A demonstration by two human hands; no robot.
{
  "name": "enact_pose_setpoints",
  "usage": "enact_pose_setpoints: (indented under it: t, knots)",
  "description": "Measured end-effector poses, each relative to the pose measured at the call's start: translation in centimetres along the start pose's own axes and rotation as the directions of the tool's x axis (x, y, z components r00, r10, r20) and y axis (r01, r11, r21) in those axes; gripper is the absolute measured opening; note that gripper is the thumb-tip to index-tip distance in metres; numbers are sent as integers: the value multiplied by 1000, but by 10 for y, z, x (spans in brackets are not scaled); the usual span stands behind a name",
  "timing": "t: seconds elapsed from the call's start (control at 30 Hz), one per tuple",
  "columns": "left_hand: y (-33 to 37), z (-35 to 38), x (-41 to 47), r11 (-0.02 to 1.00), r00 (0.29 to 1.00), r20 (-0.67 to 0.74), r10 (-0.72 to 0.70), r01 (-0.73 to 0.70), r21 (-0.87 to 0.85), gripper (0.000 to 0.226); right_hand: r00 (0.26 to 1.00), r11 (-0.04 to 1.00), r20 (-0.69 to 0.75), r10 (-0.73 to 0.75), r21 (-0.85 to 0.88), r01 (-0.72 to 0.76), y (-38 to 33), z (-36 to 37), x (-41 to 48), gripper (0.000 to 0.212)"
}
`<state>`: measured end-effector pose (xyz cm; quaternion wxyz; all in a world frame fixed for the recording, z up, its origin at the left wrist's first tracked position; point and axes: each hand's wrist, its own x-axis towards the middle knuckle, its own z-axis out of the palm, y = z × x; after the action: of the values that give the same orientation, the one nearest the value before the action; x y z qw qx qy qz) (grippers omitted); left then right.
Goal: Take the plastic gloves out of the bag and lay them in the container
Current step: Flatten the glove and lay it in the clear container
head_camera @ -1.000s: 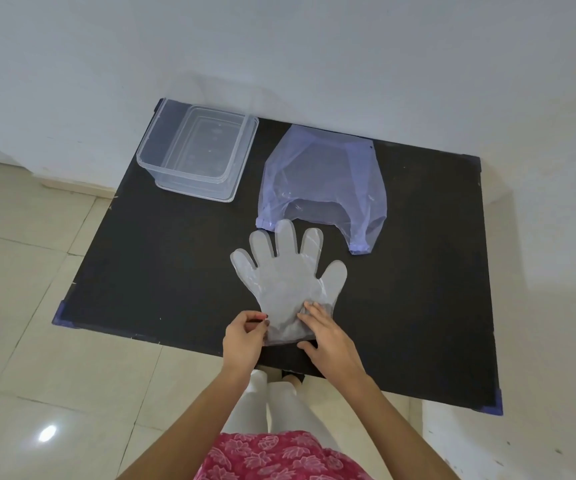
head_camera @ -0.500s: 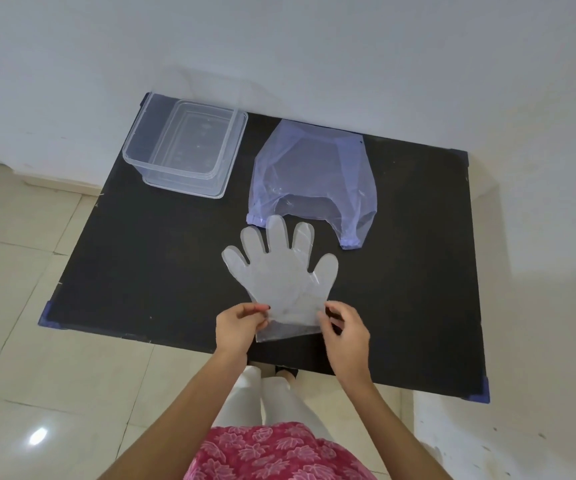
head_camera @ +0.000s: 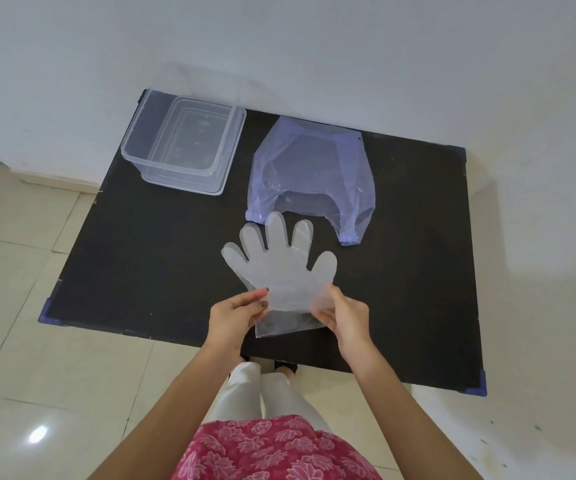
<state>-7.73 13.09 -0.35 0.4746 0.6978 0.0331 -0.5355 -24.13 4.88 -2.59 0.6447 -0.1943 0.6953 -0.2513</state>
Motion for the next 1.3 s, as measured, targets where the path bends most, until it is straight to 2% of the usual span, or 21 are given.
enact_pose_setpoints:
  t: [0.1, 0.2, 0.33, 0.43, 0.53, 0.63, 0.73, 0.9, 1.0, 1.13, 1.3]
  knots:
    - [-5, -5, -3, 998, 1000, 28, 8, -9, 64, 25, 991, 972, -80, -112, -214, 93, -3, 9, 9, 4]
    - [-6, -7, -3, 997, 998, 45, -32, 29, 70, 27, 979, 936, -93, -181, -322, 143, -6, 14, 10, 15]
    - [0, 0, 7, 993, 994, 47, -103, 105, -56, 27, 981, 940, -80, -176, -309, 144, -5, 15, 10, 11]
    - [2, 12, 16, 988, 994, -21, -111, 108, -111, 25, 990, 950, -62, -129, -294, 105, -4, 14, 11, 12]
    - [-1, 18, 23, 997, 994, -91, -64, 60, -50, 23, 989, 944, -56, -136, -310, 112, -4, 13, 8, 22]
    - [-3, 17, 25, 1000, 996, -87, -9, 11, 29, 25, 973, 916, -73, -221, -357, 181, -12, 16, 2, 38]
    - [-2, 13, 24, 999, 997, -72, 12, -9, 49, 28, 960, 850, 24, -280, -458, 259, -21, 23, 1, 40]
    - [8, 3, 16, 995, 1000, -22, 8, -6, 100, 37, 959, 720, 211, -191, -634, 283, -34, 28, 2, 31]
    - [20, -3, 8, 994, 999, 33, 20, -24, 107, 42, 943, 721, 270, -193, -613, 323, -45, 24, 0, 29]
    - [39, -15, 2, 997, 999, 34, 5, -8, 81, 42, 928, 770, 314, -199, -536, 346, -66, 26, -7, 23]
    - [71, -22, -7, 997, 996, 60, 59, -62, 39, 43, 892, 797, 422, -160, -479, 369, -95, 34, -22, 27]
